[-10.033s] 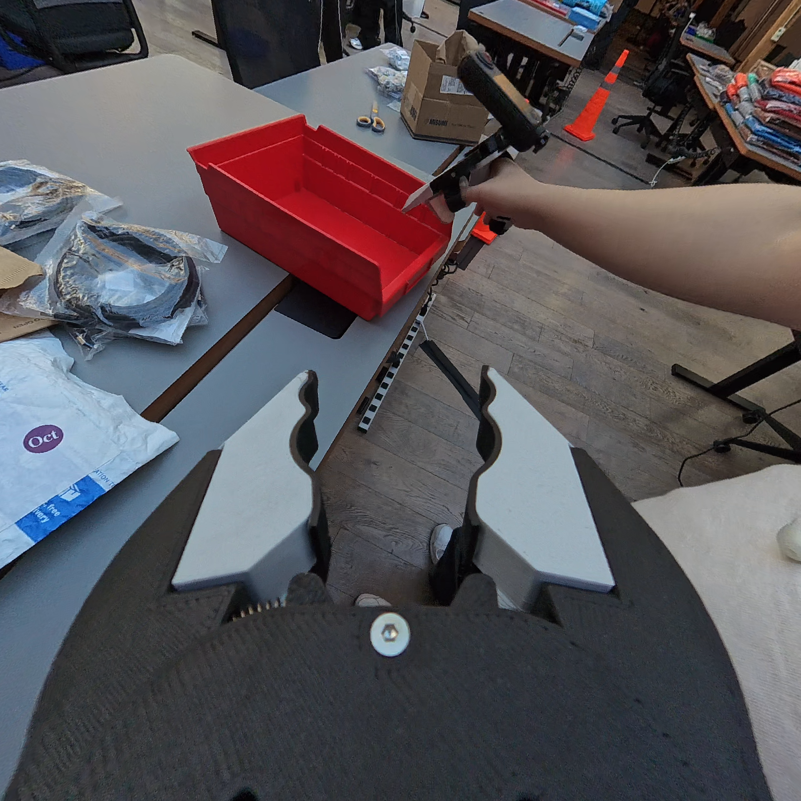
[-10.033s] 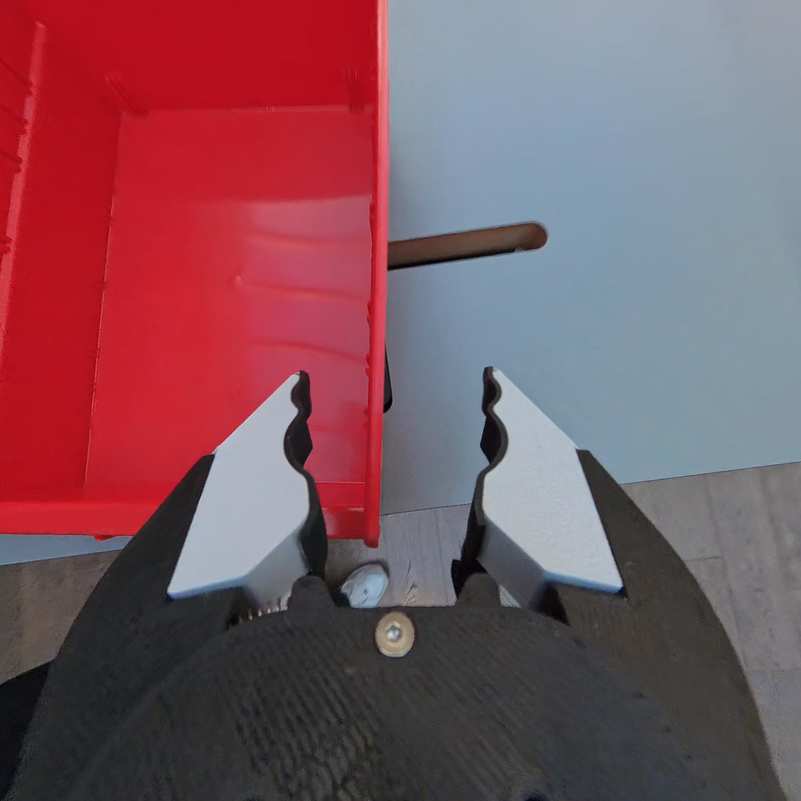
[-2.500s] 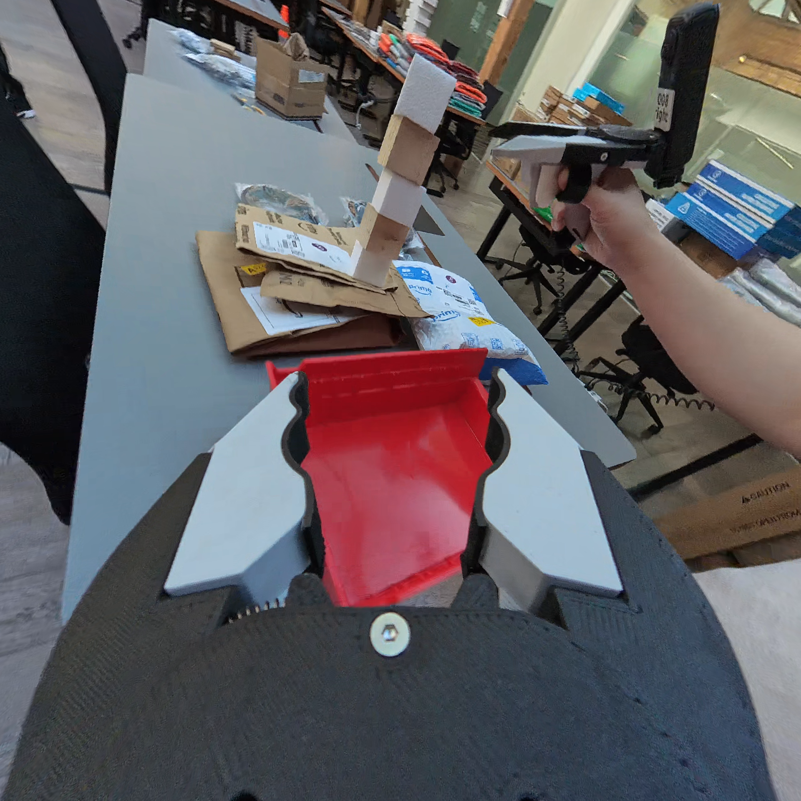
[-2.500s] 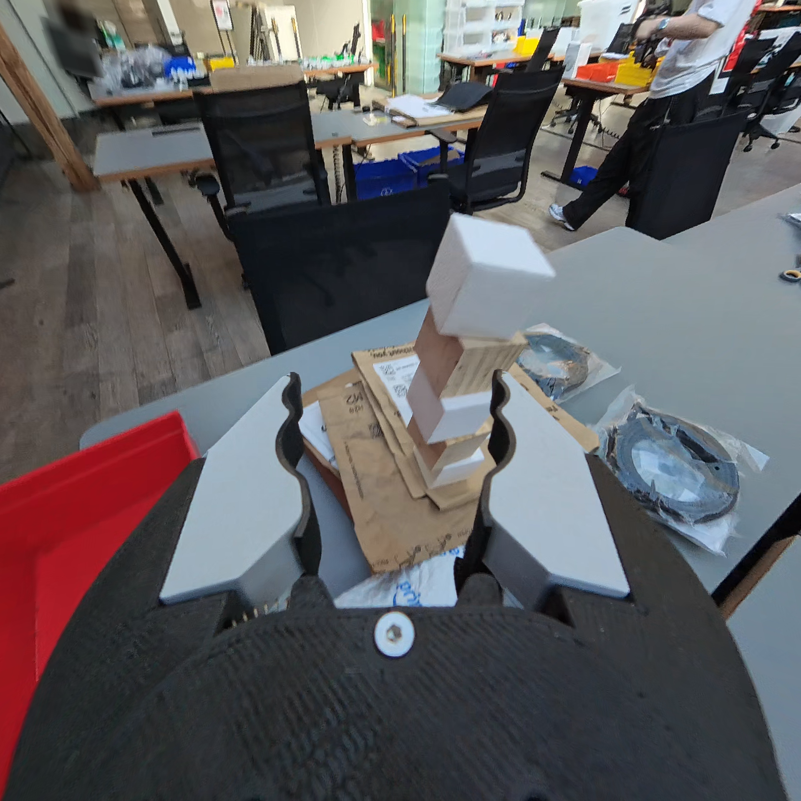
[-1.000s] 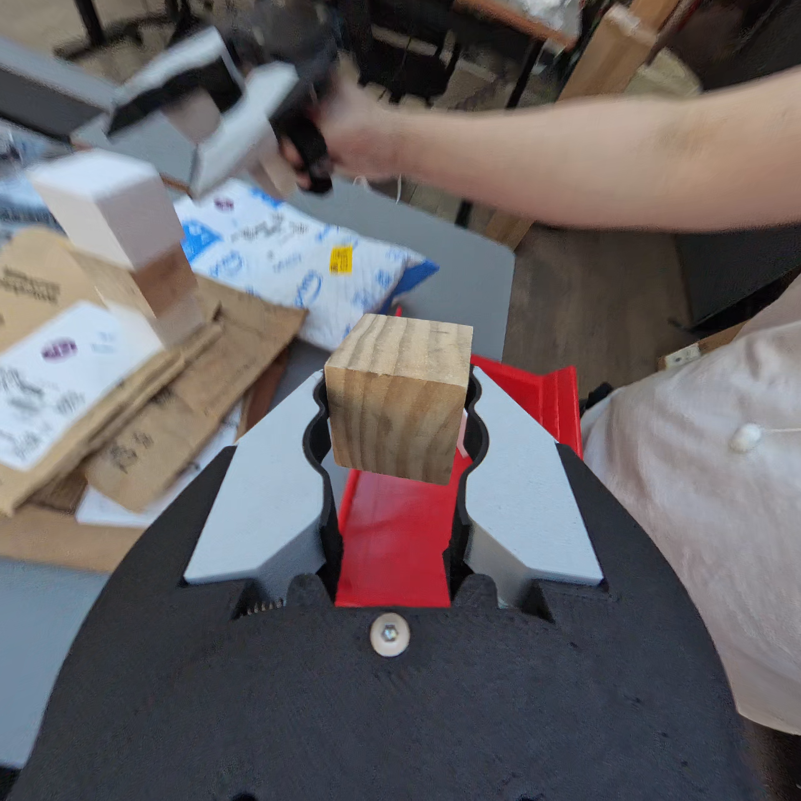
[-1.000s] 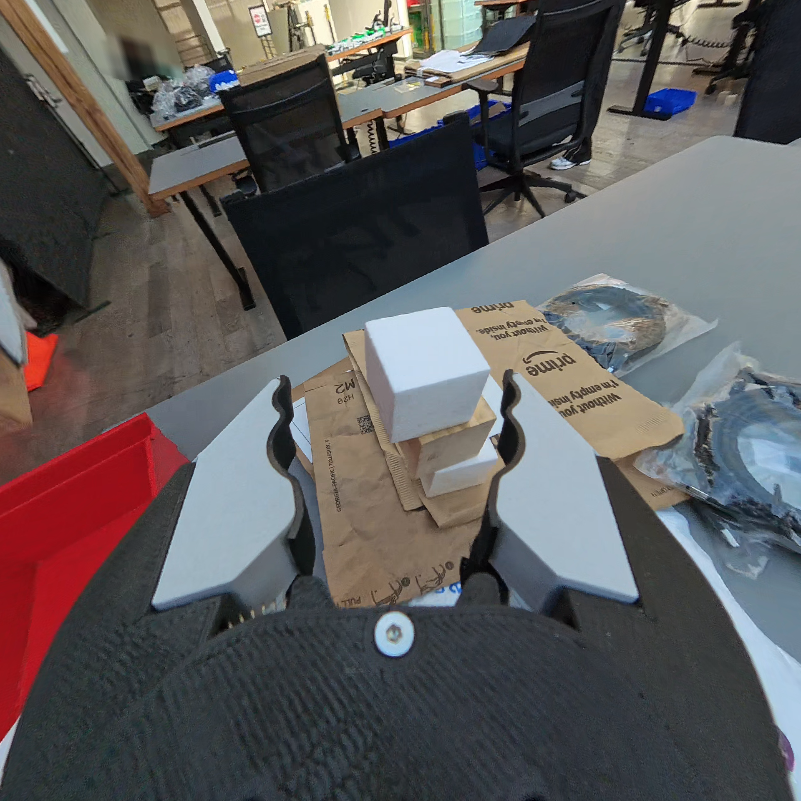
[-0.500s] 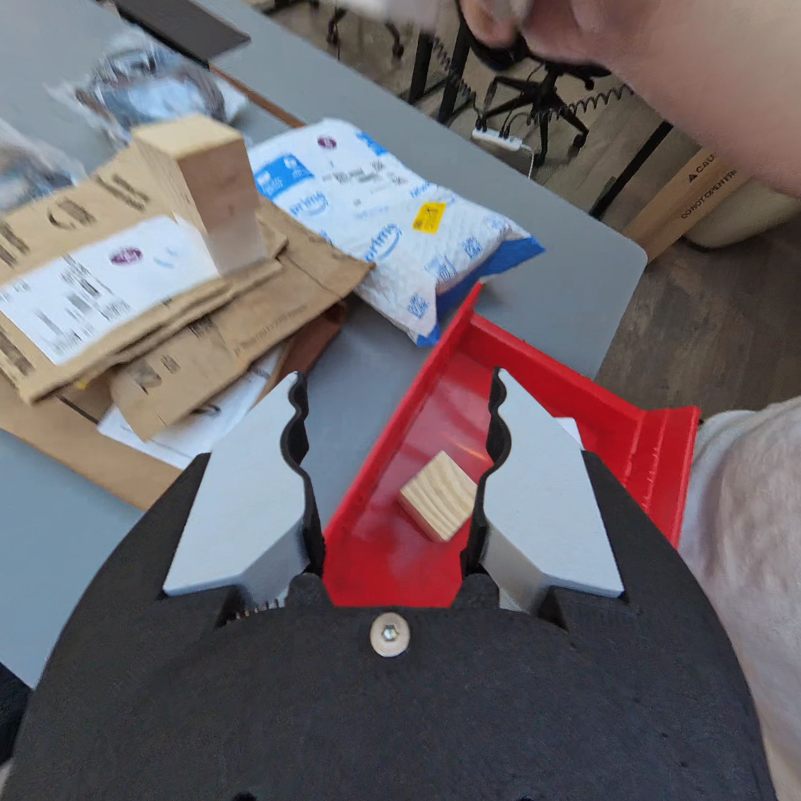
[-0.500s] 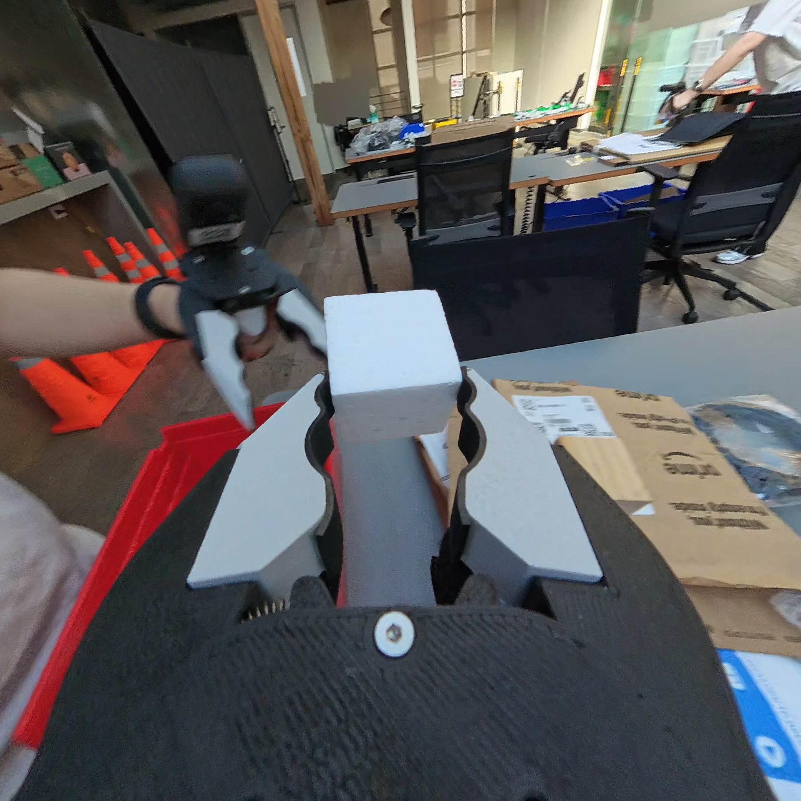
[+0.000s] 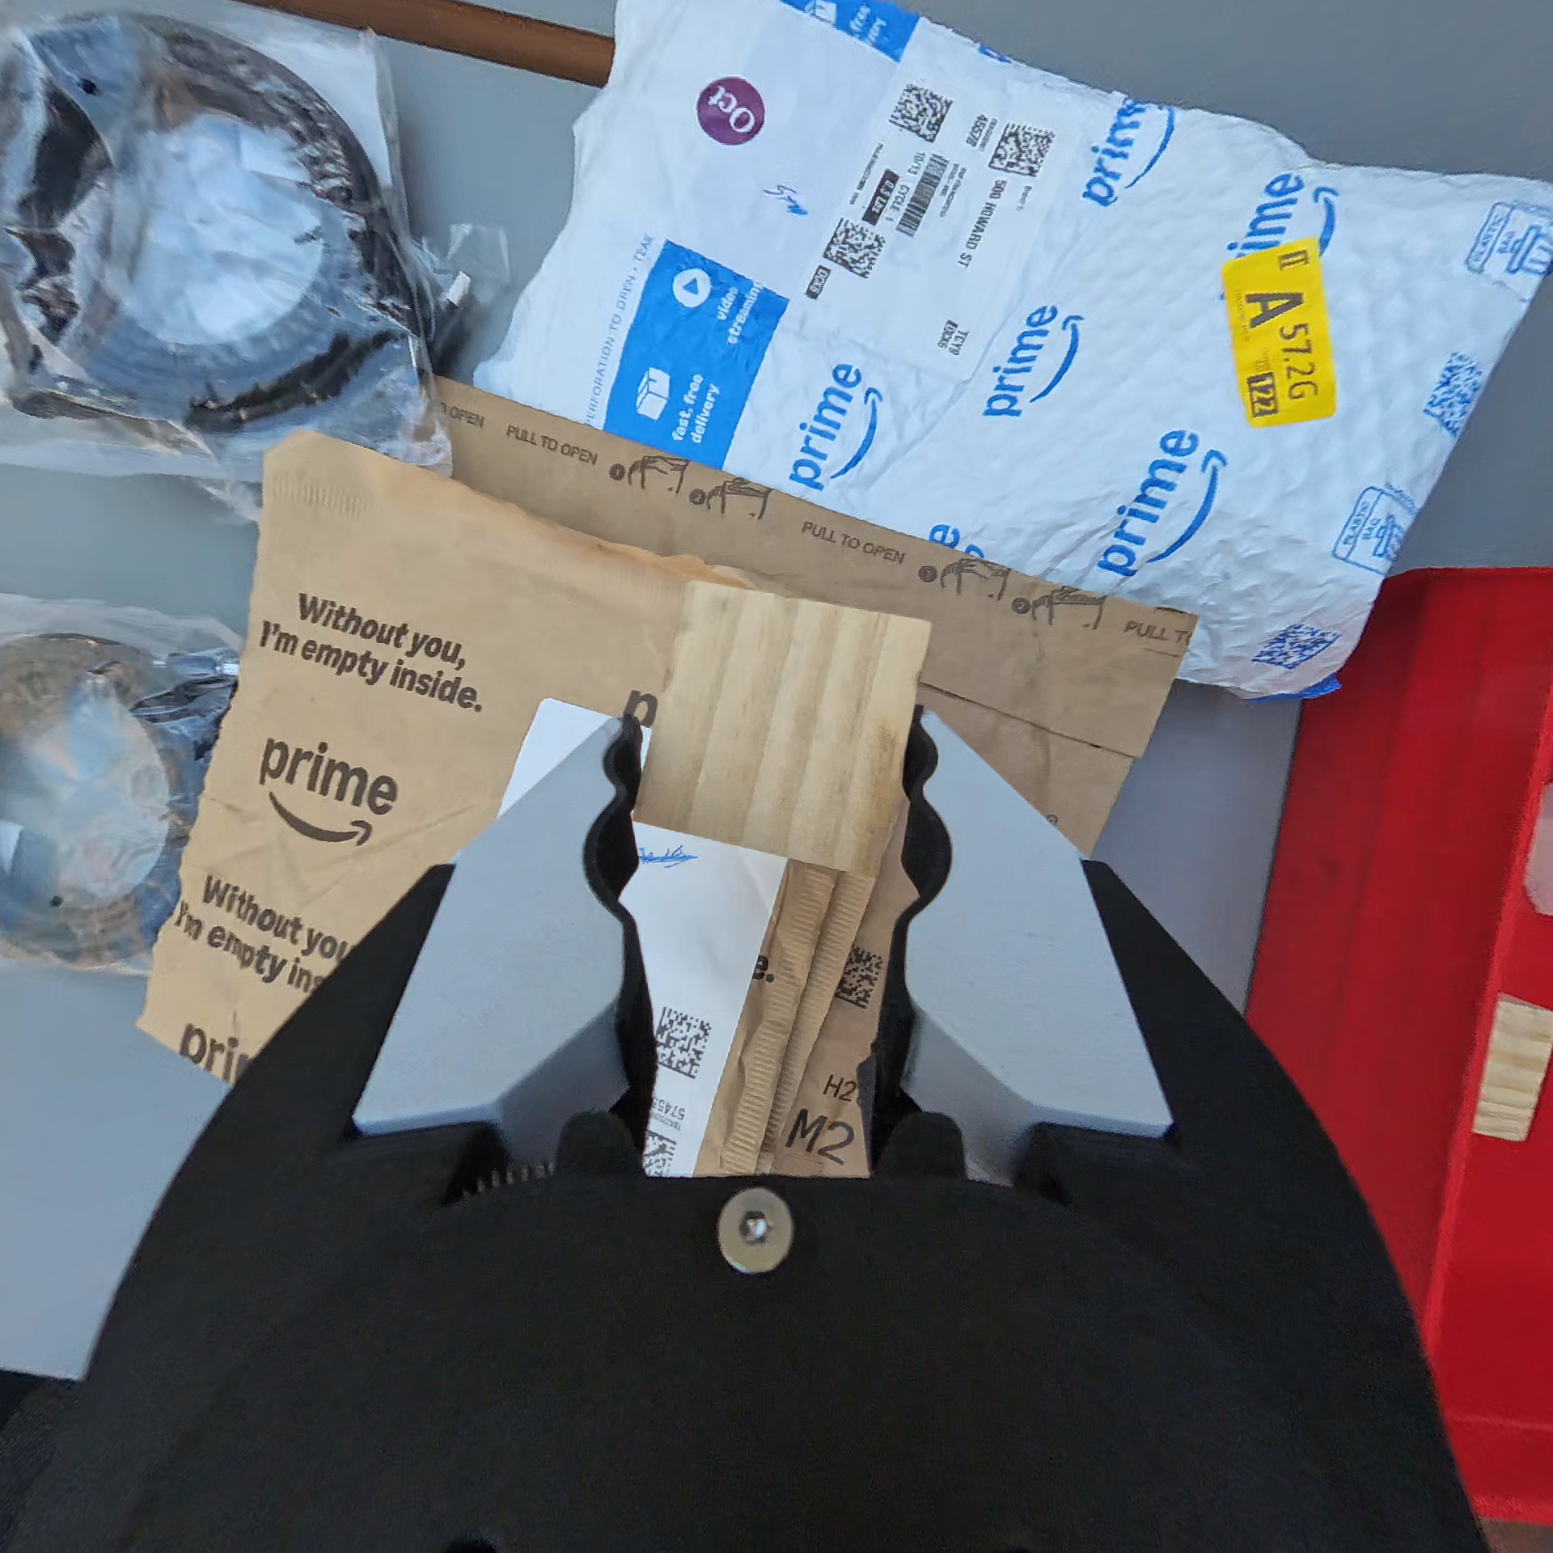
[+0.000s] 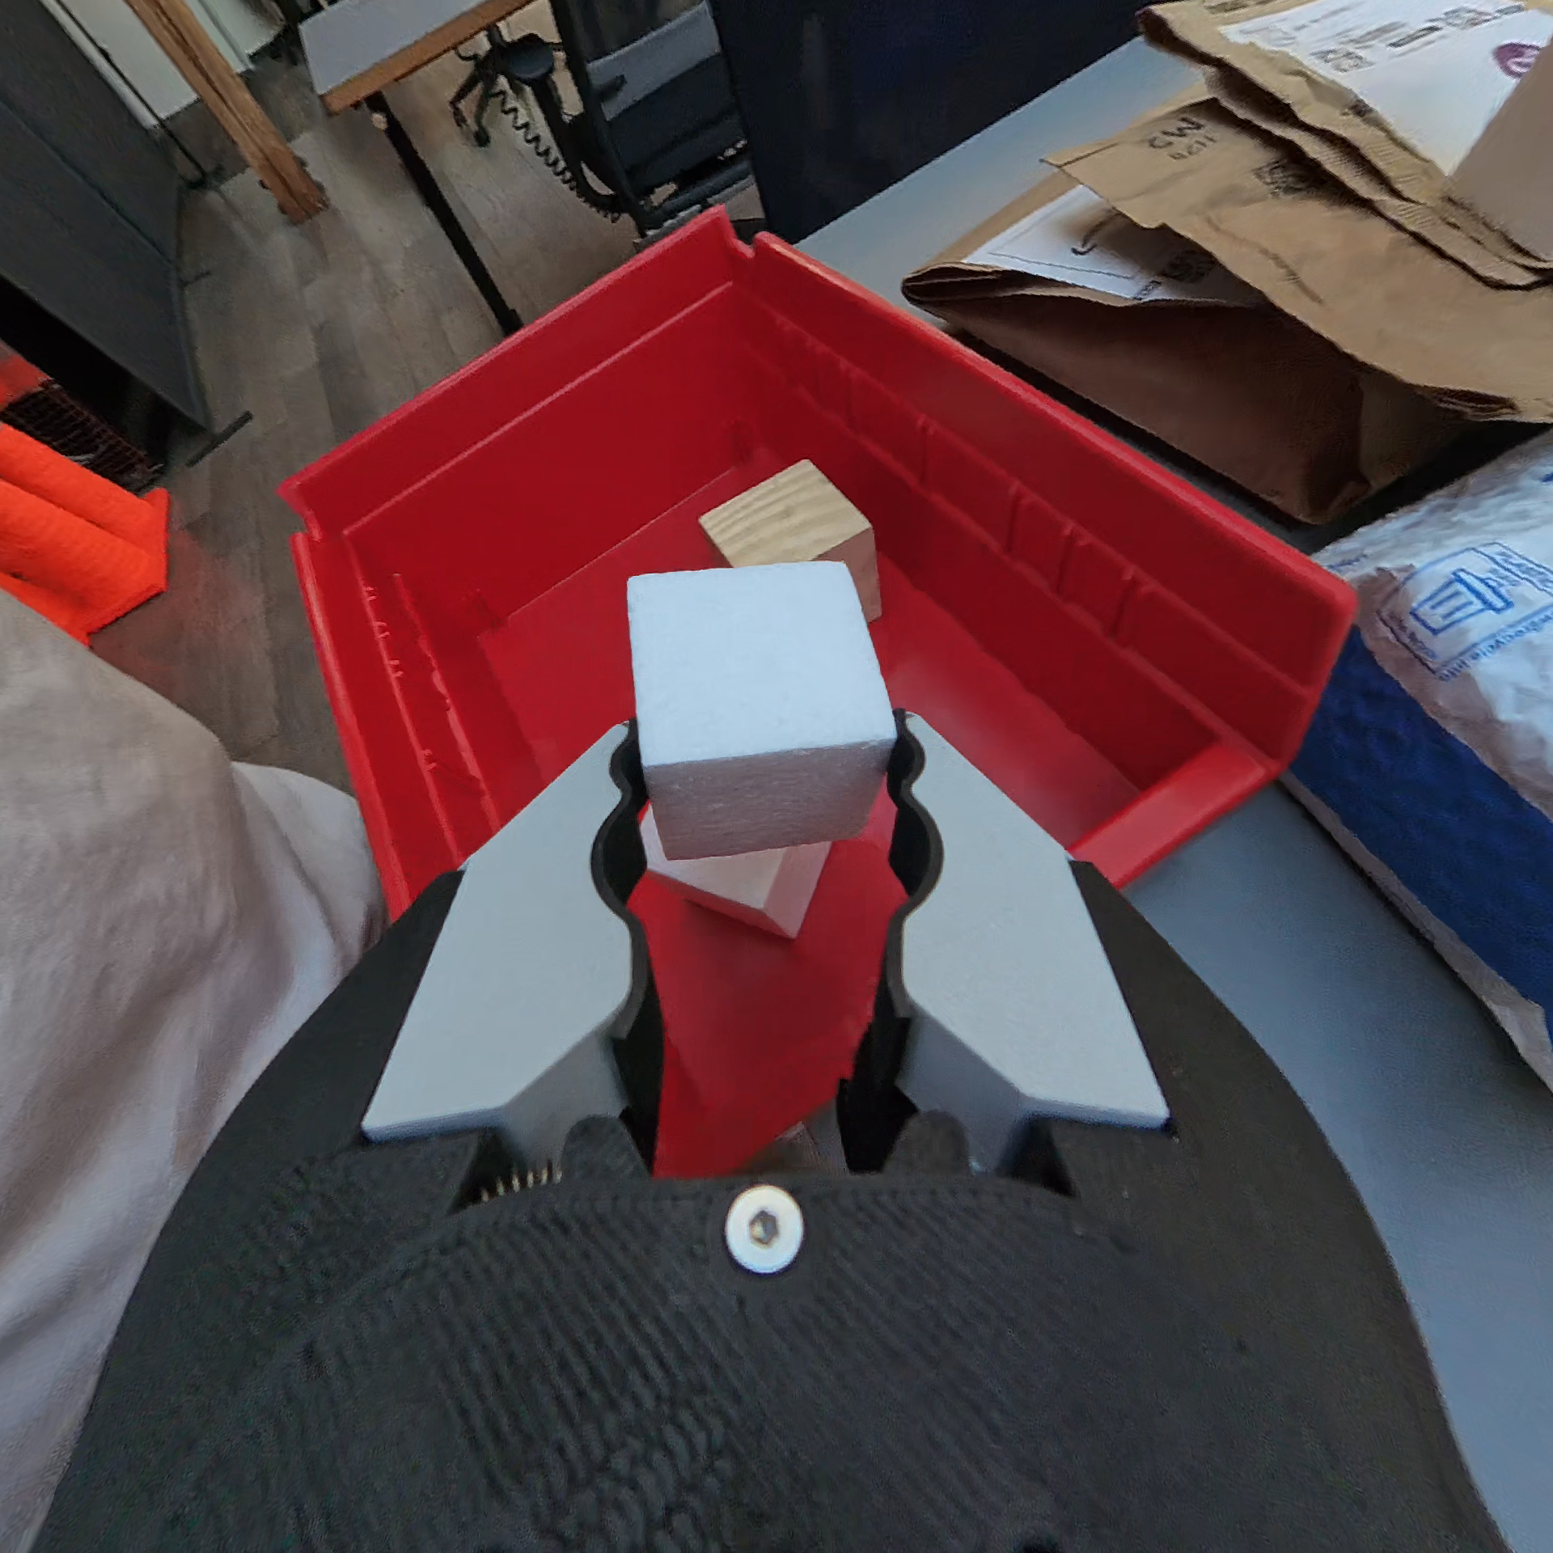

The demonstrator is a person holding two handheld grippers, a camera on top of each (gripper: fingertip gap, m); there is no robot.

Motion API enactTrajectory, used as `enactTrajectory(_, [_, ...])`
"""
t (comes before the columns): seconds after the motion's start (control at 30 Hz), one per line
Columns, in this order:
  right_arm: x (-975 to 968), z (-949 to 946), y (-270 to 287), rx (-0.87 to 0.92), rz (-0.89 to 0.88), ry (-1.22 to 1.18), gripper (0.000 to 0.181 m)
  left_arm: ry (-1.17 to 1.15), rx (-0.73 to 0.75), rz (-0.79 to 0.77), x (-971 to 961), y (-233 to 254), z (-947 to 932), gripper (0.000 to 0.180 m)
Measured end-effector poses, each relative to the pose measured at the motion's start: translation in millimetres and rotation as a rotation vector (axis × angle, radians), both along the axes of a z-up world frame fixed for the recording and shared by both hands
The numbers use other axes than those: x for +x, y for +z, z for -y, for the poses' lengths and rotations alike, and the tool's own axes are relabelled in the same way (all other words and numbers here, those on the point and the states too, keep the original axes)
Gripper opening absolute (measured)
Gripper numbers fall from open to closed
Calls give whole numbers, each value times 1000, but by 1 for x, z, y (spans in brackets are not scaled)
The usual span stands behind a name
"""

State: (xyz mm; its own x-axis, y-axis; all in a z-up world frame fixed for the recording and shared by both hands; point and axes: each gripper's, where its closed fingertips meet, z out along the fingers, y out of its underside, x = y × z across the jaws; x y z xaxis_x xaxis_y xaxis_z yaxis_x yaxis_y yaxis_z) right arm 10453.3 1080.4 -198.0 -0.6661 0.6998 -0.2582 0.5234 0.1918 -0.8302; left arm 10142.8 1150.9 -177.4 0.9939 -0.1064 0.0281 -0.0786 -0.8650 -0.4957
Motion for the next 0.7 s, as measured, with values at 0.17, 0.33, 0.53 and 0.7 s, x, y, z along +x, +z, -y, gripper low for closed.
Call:
enactTrajectory(0.17, [-44, -4, -1, 14, 18, -111, 57, 79, 166, 114, 10, 41, 2, 61])
enactTrajectory(0.33, [-56, -6, -5, 62, 79, -81, 83, 100, 232, 131, 105, 80, 102, 61])
enactTrajectory(0.53, [-75, -40, 7, 217, 23, -42, 66, 211, 140, 240, 253, 4, 177, 60])
enactTrajectory(0.7, [-233, -52, 39, 391, -185, 45, 80, 437, 234, 244, 264, -3, 177, 82])
